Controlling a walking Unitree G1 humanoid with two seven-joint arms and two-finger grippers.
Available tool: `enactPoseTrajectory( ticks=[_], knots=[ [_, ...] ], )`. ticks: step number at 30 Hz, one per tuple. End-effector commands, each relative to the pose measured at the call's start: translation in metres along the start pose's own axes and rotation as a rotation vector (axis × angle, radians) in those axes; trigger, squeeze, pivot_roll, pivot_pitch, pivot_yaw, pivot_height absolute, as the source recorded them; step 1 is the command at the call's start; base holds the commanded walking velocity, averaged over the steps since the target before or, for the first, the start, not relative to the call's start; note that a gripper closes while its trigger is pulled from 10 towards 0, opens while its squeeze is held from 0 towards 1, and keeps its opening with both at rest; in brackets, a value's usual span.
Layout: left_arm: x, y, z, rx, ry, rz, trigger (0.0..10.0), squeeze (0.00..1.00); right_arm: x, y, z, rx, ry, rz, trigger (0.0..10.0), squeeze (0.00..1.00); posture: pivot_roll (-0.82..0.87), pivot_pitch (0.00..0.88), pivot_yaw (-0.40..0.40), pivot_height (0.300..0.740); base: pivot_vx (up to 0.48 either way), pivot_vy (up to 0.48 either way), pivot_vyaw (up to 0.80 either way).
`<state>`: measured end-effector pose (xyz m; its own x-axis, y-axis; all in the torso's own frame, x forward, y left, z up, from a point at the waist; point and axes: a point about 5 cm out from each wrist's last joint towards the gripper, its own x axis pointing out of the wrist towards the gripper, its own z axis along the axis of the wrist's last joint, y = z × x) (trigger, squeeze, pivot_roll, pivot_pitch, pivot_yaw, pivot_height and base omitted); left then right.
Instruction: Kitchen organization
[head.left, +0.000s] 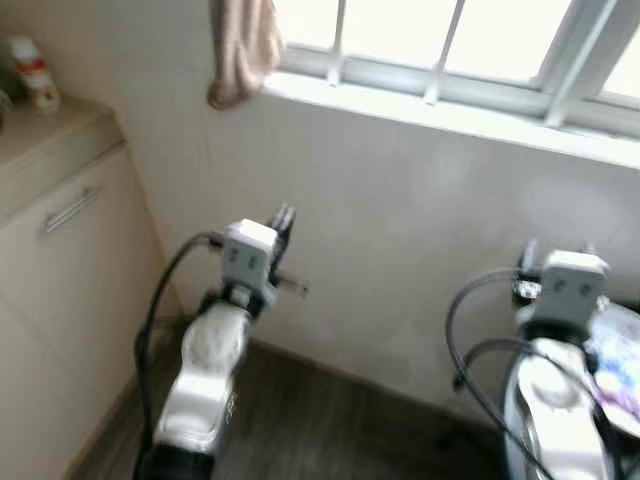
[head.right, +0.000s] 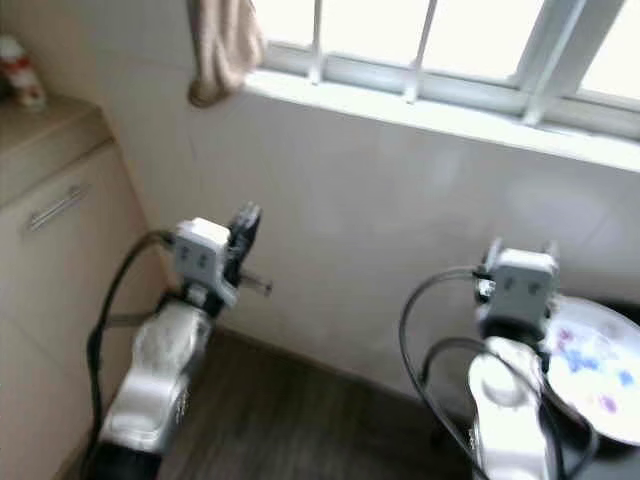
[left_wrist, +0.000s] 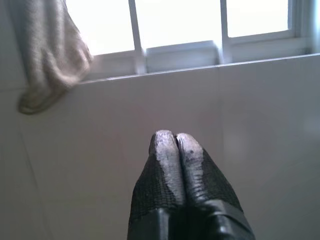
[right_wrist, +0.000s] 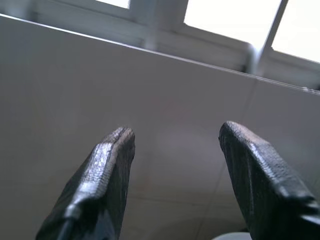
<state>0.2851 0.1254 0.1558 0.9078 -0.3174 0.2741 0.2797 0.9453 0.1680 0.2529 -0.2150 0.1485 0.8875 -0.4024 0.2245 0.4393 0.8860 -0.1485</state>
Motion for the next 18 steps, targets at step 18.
enactPoseTrajectory(
  ticks=[18],
  knots=[
    [0.003, -0.006, 0.002, 0.004, -0.004, -0.020, 10.0, 0.00, 0.007, -0.079, -0.057, 0.296, 0.414, -0.537, 10.0, 0.00, 0.12, 0.000, -0.054, 0.740, 0.000, 0.000, 0.00]
  ],
)
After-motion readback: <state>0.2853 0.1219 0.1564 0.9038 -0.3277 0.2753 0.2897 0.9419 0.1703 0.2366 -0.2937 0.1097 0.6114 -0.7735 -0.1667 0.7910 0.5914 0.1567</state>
